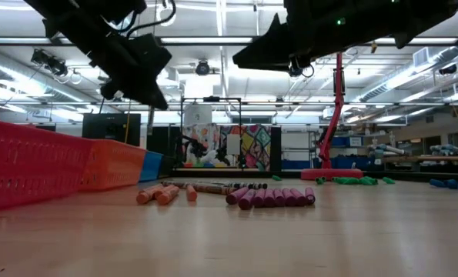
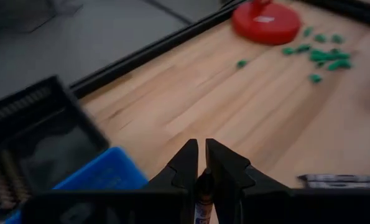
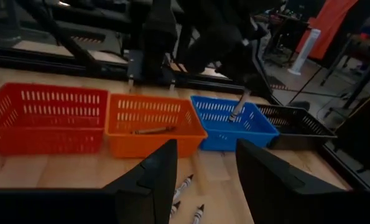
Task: Sort crayons
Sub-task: Put the black crayon into the blue bin
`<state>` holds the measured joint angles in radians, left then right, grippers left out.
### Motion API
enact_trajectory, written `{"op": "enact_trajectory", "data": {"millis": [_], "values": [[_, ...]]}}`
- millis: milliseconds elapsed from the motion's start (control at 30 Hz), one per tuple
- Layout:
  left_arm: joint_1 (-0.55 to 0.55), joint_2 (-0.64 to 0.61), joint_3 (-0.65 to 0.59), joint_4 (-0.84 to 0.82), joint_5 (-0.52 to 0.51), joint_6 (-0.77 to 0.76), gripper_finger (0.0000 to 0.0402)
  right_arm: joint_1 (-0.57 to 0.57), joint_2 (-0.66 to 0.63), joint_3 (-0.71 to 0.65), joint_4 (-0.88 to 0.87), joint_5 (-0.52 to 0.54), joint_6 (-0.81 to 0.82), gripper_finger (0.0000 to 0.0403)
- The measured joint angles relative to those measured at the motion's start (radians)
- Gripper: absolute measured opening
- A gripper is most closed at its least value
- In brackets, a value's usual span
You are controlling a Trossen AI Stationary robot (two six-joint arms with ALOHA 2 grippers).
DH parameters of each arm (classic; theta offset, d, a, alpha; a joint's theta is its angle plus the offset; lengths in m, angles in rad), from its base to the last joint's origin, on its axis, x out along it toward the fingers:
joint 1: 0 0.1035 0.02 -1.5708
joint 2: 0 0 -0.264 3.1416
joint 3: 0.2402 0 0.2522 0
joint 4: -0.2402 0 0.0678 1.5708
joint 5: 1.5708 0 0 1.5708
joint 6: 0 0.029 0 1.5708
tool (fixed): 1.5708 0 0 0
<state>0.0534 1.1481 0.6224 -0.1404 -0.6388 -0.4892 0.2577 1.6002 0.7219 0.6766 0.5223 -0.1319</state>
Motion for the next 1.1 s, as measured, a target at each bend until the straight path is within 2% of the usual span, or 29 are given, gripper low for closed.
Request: {"op": "enact_trajectory", "data": {"millis": [133, 267, 533, 800, 1100], "values": [[0.048, -0.020, 0.021, -0.097, 0.012, -0.013, 0.0040, -0.001, -0.002, 0.000, -0.009, 0.000, -0.006, 0.0168], [0.120, -0.019, 0.055, -0.218, 0.073, -0.038, 0.0040, -0.011, -0.002, 0.000, -0.018, -0.001, -0.002, 0.0168], [0.243, 0.067, 0.055, -0.288, 0.246, -0.061, 0.0040, -0.011, -0.002, 0.000, -0.012, -0.007, 0.002, 0.0168], [0.260, 0.162, 0.055, -0.327, 0.334, -0.099, 0.0041, -0.011, -0.002, 0.000, -0.011, -0.007, 0.001, 0.0168], [0.258, 0.180, 0.055, -0.352, 0.340, -0.125, 0.0042, -0.011, -0.003, 0.000, -0.010, -0.020, 0.006, 0.0168]]}}
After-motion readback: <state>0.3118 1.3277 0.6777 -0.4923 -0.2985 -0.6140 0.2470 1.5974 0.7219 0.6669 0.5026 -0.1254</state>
